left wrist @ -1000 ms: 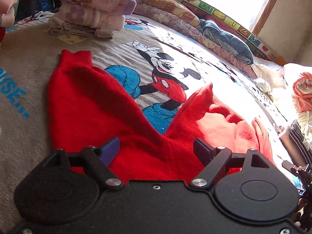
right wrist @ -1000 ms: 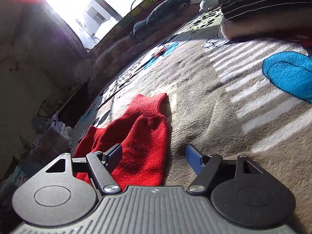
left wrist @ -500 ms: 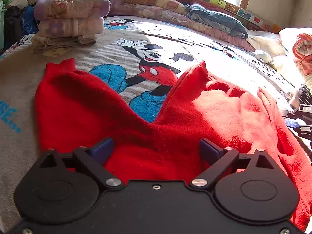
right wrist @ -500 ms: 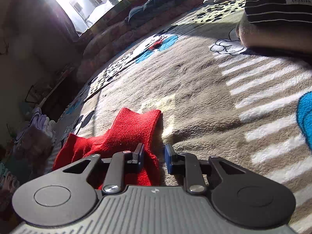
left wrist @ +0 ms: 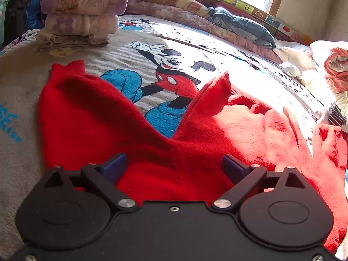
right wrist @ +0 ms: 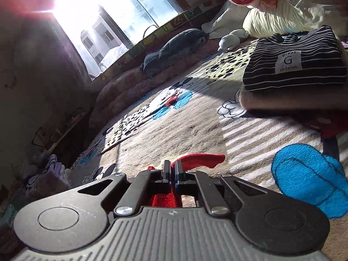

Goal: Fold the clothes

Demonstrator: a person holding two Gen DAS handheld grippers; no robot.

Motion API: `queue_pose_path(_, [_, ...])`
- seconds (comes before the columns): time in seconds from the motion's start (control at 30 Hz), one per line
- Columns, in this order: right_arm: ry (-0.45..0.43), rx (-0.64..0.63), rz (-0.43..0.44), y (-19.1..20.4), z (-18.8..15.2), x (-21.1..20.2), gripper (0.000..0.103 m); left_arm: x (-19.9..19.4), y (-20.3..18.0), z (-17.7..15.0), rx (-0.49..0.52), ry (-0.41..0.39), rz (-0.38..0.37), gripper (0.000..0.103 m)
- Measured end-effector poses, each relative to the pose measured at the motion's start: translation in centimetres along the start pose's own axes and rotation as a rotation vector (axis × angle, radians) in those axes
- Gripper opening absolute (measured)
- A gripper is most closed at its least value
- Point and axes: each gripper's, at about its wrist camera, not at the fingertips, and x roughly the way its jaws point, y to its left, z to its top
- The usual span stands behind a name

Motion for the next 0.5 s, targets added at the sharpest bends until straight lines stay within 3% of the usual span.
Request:
queue_pose_path(0.37, [-0.090, 0.081, -0.132, -5.5, -1.1, -8.8, 0.005, -0.3, 0.8, 0.2, -0.039, 0.008, -0.039, 0.095])
queue_pose_path(0.5, [-0.004, 0.180, -0.227, -8.5, -2.4, -8.7, 0.006, -0.4, 1.0, 0.1, -0.038, 0.009, -0.044, 0.095])
